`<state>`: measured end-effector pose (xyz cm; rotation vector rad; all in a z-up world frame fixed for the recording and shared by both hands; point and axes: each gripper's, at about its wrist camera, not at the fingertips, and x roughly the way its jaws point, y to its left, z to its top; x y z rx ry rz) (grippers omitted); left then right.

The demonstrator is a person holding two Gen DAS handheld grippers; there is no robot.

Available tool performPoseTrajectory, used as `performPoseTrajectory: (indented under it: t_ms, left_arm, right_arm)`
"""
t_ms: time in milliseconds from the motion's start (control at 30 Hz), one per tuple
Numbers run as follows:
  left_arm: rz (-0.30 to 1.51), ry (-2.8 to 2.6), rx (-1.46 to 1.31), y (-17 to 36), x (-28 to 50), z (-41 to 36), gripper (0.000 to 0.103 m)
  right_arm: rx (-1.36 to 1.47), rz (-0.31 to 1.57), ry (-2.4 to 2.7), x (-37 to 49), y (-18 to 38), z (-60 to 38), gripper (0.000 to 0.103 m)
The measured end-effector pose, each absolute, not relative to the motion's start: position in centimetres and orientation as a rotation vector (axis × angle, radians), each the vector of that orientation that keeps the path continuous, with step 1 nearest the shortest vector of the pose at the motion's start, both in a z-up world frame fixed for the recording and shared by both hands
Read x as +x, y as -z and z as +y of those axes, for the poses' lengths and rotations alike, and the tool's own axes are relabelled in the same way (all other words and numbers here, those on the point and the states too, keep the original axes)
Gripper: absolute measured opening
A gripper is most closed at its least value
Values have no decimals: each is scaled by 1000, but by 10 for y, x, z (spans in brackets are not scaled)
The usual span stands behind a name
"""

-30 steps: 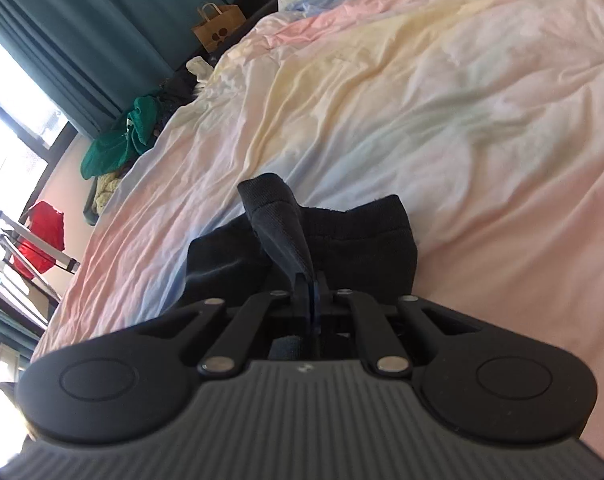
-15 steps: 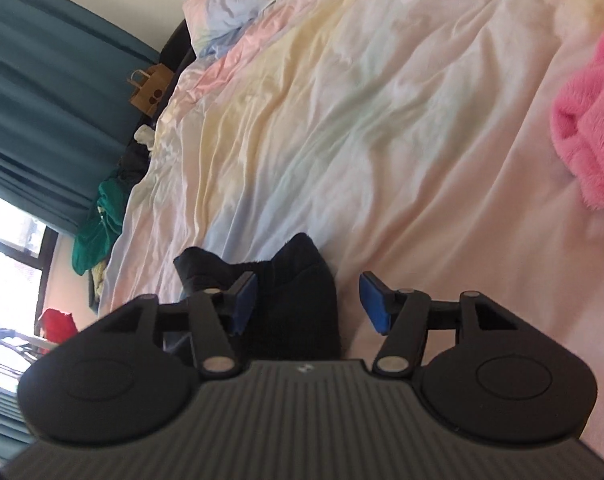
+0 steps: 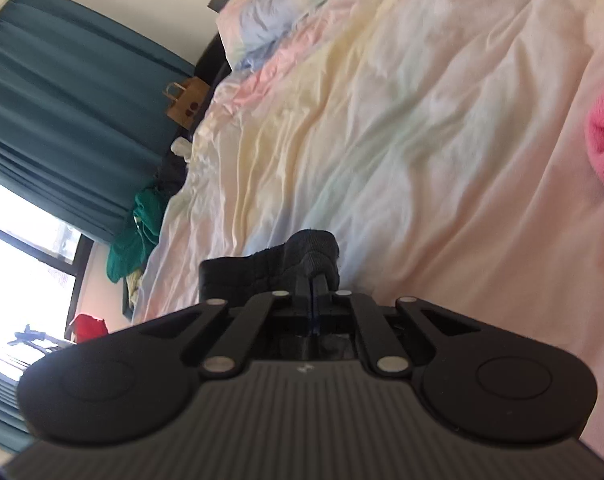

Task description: Fold clothes

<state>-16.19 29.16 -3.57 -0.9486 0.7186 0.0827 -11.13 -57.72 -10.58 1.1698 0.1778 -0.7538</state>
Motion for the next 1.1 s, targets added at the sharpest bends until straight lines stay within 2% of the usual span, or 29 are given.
performPoseTrajectory:
  t_ms: [100, 233, 300, 400, 467, 500, 567, 600, 633, 700, 767, 800, 933, 1100]
  left_arm:
    - [736, -79, -931, 34, -161, 289, 12]
    - [757, -75, -904, 31, -161, 286, 13]
    - [758, -79, -875, 27, -163, 284, 14]
    - [749, -91, -808, 17, -168, 279, 25]
    - [731, -83, -755, 8, -171, 272, 44]
    - [723, -86, -723, 3, -173, 268, 50]
    - [707, -114, -636, -8, -176, 256, 77]
    - [697, -126, -593, -13, -178, 251, 82]
    - [683, -132, -547, -19, -180, 244, 84]
    - [657, -135, -477, -28, -184, 230, 88]
    - [635, -139, -425, -35, -187, 218, 99]
    - [624, -145, -401, -38, -188, 212, 100]
    - [574, -170, -301, -49, -188, 187, 102]
    - [483, -194, -181, -58, -192, 150, 103]
  right_arm:
    - [1143, 200, 857, -117, 100, -571, 4]
    - [1243, 410, 969, -117, 134, -585, 4]
    - [1267, 446, 950, -120, 145, -587, 4]
    - [1179, 417, 983, -118, 129, -581, 7]
    - [1112, 394, 1009, -117, 117, -576, 8]
    - [1079, 383, 1021, -116, 111, -574, 8]
    - [1002, 352, 1018, -114, 97, -565, 14]
    - [954, 328, 988, -111, 88, -557, 29]
    - [906, 303, 957, -109, 78, -548, 49]
    - [810, 255, 896, -104, 59, -532, 67]
    - [714, 208, 833, -99, 40, -515, 73]
    - [666, 184, 802, -97, 31, -506, 77]
    - [518, 157, 595, -81, 3, -461, 77]
    - [480, 213, 352, -65, 0, -411, 77]
